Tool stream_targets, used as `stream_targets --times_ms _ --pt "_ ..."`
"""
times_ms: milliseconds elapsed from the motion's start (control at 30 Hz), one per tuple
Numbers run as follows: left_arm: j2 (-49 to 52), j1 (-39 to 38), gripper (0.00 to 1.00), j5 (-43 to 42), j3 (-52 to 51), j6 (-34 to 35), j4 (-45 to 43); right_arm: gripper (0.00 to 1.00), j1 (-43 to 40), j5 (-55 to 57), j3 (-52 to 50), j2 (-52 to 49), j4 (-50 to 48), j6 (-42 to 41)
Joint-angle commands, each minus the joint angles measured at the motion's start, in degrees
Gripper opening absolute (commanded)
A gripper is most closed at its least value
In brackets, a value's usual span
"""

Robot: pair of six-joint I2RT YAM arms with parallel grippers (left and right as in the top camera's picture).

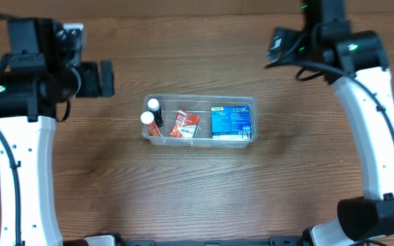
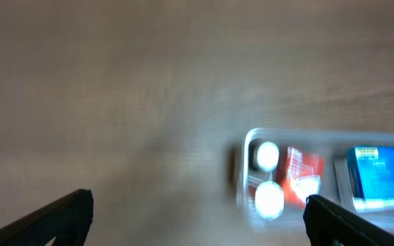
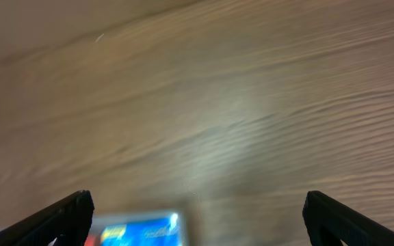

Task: Pack container

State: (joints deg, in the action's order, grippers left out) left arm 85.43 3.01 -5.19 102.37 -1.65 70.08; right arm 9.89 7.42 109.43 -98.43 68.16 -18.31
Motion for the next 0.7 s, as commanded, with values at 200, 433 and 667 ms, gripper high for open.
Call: stream_targets --times_ms 200,433,667 --pt "9.73 -3.43 1.0 3.08 0.87 -3.3 -3.67 1.0 -8.68 -1.05 0.04 -0.04 -5.68 2.27" --pt "3.32 -1.75 1.0 -3.23 0.87 -4.66 -0.79 1.0 -10.34 -1.01 -0.02 3.39 3.04 0.09" --pt "-13.05 -1.95 1.0 -3.23 -7.1 -6.49 -0.52 1.0 -10.16 -1.03 -14.64 17.62 1.25 -0.52"
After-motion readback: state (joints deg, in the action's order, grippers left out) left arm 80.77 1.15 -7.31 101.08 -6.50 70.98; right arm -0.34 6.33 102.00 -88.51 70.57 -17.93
